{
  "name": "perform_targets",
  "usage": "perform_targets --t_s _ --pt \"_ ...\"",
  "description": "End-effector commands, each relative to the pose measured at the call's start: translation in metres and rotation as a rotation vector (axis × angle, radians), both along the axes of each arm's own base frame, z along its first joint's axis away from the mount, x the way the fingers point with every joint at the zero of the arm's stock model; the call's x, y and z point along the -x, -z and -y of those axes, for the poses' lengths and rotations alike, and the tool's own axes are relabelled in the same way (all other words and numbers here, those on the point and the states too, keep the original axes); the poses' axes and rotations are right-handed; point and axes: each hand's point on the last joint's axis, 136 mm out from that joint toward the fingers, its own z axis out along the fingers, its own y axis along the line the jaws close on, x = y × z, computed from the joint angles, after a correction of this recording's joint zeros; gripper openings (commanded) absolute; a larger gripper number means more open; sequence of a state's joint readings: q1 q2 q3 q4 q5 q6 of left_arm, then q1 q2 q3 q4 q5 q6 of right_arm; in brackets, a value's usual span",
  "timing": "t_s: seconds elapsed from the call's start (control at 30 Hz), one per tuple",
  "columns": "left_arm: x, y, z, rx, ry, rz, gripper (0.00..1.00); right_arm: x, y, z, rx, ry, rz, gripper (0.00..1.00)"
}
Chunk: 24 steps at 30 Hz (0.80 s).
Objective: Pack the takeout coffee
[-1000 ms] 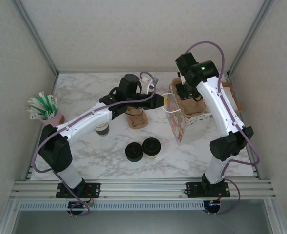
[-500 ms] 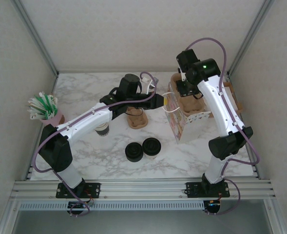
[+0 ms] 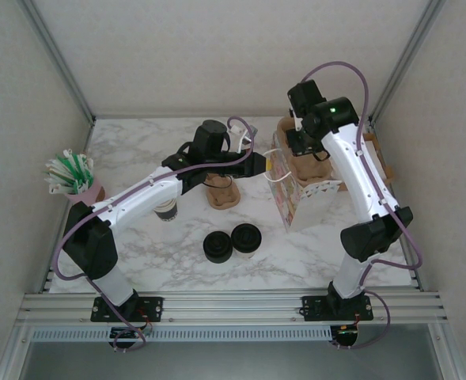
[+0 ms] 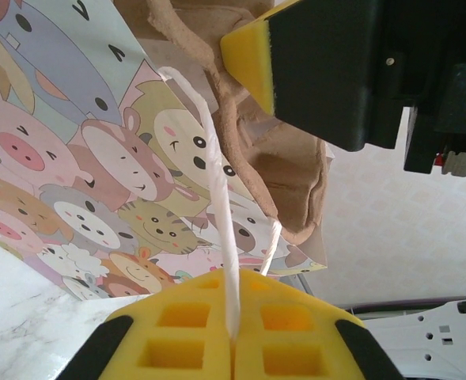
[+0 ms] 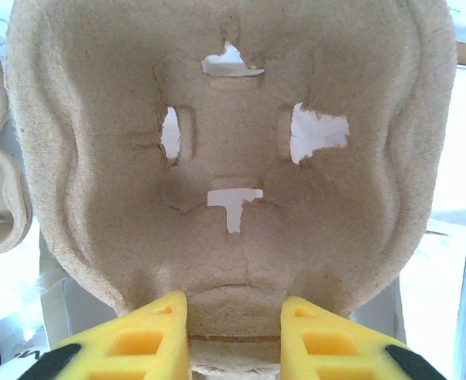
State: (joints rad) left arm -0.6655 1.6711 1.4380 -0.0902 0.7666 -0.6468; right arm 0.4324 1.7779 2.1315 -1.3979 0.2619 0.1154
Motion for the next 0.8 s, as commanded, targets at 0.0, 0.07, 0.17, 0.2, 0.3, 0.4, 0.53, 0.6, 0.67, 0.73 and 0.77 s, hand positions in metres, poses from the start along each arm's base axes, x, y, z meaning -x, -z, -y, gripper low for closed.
perform_targets --t_s 0.0,0.07,0.17,0.2,0.3,0.4,0.53,0.6,0.67,0.73,0.77 --pt "-0.003 0.005 -0.003 -0.010 0.000 0.014 0.00 0.003 -0.028 0.003 -0.044 0.003 0.082 0.26" --pt "-0.003 0.006 -0.003 -0.011 0.000 0.012 0.00 0.003 -0.033 0.002 -0.059 0.001 0.095 0.26" --pt "-0.004 0.005 -0.003 -0.008 -0.002 0.014 0.00 0.002 -0.032 0.002 -0.065 0.001 0.096 0.26" --pt "-0.004 0.005 -0.003 -0.009 -0.003 0.012 0.00 0.002 -0.031 0.002 -0.065 0.002 0.094 0.26" --pt "-0.003 0.005 -0.003 -0.009 -0.004 0.012 0.00 0.001 -0.024 0.002 -0.065 0.005 0.082 0.25" --pt "-0.003 0.005 -0.004 -0.010 -0.005 0.011 0.00 0.002 -0.020 0.002 -0.065 0.002 0.072 0.25" --pt "-0.004 0.007 -0.004 -0.014 -0.009 0.010 0.00 0.010 -0.011 0.003 -0.067 0.000 0.045 0.25" --pt "-0.003 0.006 -0.004 -0.013 -0.011 0.010 0.00 0.016 -0.007 0.004 -0.074 -0.003 0.039 0.25" --pt "-0.004 0.008 -0.004 -0.014 -0.014 0.006 0.00 0.024 -0.003 0.006 -0.076 -0.004 0.026 0.25" --pt "-0.004 0.008 -0.004 -0.013 -0.013 0.005 0.00 0.028 -0.003 0.008 -0.077 -0.005 0.027 0.25" --pt "-0.004 0.008 -0.004 -0.012 -0.014 0.005 0.00 0.030 -0.003 0.009 -0.075 -0.003 0.030 0.25"
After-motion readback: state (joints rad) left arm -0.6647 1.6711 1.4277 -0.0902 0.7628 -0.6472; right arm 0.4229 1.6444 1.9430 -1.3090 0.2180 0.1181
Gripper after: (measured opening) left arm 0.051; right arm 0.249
